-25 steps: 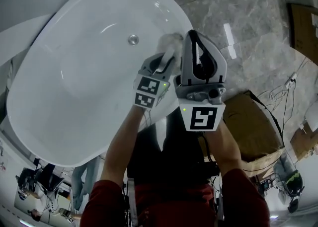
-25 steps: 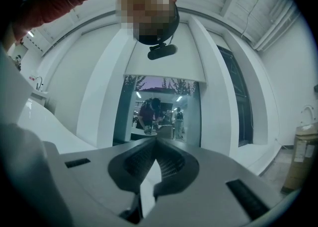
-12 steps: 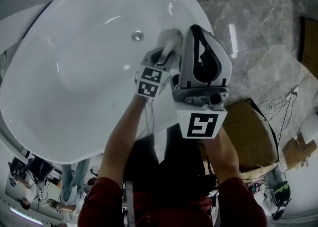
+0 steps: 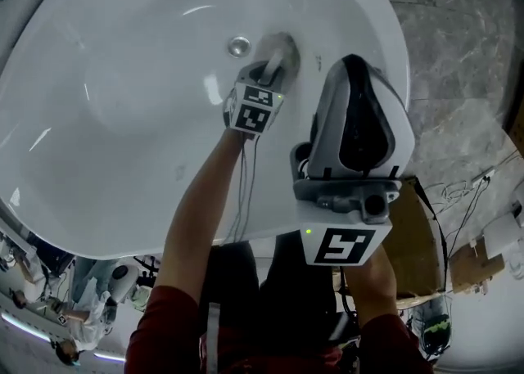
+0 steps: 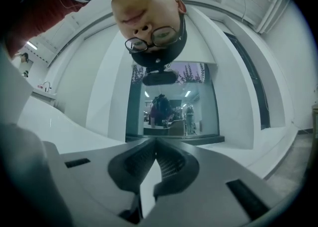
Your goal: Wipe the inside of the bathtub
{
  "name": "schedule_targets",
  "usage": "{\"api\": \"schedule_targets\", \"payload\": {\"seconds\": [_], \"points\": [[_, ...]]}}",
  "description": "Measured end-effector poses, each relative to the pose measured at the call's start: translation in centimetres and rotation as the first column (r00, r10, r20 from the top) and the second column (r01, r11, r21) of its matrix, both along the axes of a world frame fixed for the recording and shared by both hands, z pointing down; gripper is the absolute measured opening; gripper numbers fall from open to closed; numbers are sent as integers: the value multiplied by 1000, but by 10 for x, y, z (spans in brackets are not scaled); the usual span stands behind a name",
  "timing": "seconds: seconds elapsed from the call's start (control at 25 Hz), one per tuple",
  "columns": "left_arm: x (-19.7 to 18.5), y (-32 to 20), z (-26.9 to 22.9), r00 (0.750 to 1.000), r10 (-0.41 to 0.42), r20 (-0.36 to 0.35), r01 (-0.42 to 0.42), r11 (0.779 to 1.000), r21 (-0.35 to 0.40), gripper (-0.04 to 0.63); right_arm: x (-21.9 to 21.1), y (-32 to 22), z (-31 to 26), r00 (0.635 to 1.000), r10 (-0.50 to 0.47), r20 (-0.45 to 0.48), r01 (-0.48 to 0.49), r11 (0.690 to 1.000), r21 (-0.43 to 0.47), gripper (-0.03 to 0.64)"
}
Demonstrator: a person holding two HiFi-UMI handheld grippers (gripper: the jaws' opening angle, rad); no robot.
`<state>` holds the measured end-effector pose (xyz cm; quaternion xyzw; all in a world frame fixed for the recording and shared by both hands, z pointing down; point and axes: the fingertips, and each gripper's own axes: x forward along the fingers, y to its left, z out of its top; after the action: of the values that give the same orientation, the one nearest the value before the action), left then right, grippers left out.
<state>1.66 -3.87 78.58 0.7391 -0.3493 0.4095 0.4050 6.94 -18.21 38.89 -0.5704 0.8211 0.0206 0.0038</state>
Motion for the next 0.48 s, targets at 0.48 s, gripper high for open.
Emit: {"api": "schedule_targets", "payload": {"seconds": [0.48], "points": [[-21,-3,53,994,30,105,-23,997,-69,90,-17,-6,30,1000,-23,5,23,999,-25,12]]}}
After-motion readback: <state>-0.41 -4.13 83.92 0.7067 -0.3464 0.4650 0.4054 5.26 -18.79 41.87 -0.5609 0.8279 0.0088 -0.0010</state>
